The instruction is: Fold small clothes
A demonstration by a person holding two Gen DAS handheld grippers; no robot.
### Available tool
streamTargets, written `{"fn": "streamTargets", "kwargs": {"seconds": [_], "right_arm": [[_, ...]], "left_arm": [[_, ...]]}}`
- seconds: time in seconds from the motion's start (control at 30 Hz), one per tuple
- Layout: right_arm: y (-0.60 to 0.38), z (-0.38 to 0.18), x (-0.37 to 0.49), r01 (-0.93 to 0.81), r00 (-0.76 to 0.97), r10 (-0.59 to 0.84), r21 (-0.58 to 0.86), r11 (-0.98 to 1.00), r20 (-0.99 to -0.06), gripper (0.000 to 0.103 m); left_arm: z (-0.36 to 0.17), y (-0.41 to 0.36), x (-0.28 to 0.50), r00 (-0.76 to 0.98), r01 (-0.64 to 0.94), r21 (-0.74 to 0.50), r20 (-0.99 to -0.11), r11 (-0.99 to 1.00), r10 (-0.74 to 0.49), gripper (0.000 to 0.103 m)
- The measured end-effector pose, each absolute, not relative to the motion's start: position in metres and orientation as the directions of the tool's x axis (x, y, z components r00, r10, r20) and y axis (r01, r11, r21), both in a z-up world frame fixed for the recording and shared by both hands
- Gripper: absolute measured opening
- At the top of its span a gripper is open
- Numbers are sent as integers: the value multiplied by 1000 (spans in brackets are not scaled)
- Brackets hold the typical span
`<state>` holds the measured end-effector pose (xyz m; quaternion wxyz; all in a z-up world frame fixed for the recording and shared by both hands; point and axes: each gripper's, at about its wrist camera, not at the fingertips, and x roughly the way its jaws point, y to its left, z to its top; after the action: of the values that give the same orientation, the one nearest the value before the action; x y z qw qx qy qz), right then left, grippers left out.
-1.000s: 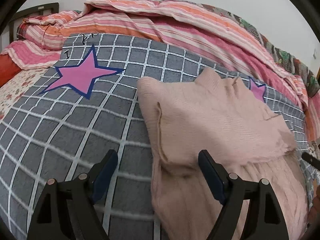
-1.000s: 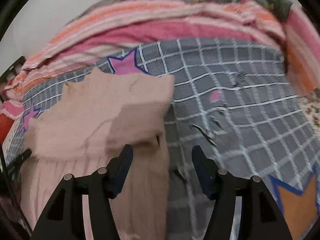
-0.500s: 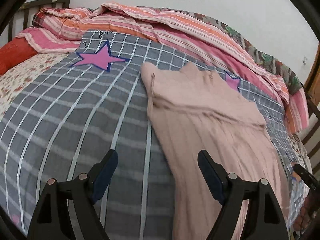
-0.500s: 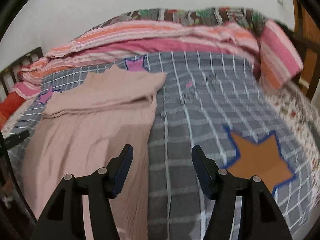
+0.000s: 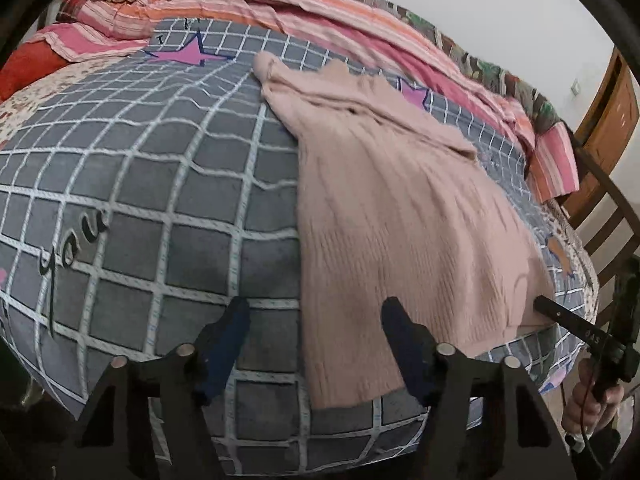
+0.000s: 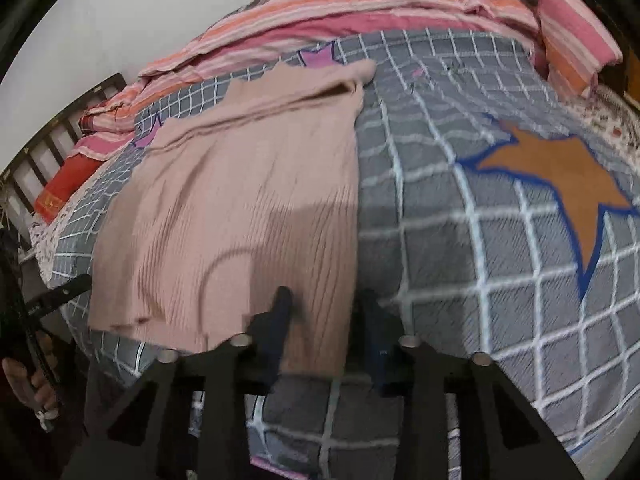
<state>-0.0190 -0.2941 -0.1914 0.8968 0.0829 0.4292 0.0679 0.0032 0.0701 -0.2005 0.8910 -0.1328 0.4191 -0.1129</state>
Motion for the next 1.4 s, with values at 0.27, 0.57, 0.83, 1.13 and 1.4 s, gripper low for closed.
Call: {"fn": "streamTargets", "kwargs": {"seconds": [0.27,0.57,0.83,1.13,1.4], "right_arm": [[-286,-187,-13,-68,625,216,223,972,-750,5],[-319,-189,-22,-3,632,195,249,968,-750,7],[-308,-181,5,-21,658,217,271,962,-721,43],[-303,-194,-19,-34,604,205,232,972,-770,43],[-304,-206,-30,-26,583,284,332,943,-761,23]], "left_arm": [[-195,56,13,628,70,-331,-718,941,-300,6],[-189,89,7,623,70,-398,-698,915,-352,9],[-195,72,34,592,51,-398,-727,916,-348,32],[-202,61,-11,591,124,-365,-720,923,-365,35],[-208,70,-12,576,55,-470,-706,881,-412,15]]}}
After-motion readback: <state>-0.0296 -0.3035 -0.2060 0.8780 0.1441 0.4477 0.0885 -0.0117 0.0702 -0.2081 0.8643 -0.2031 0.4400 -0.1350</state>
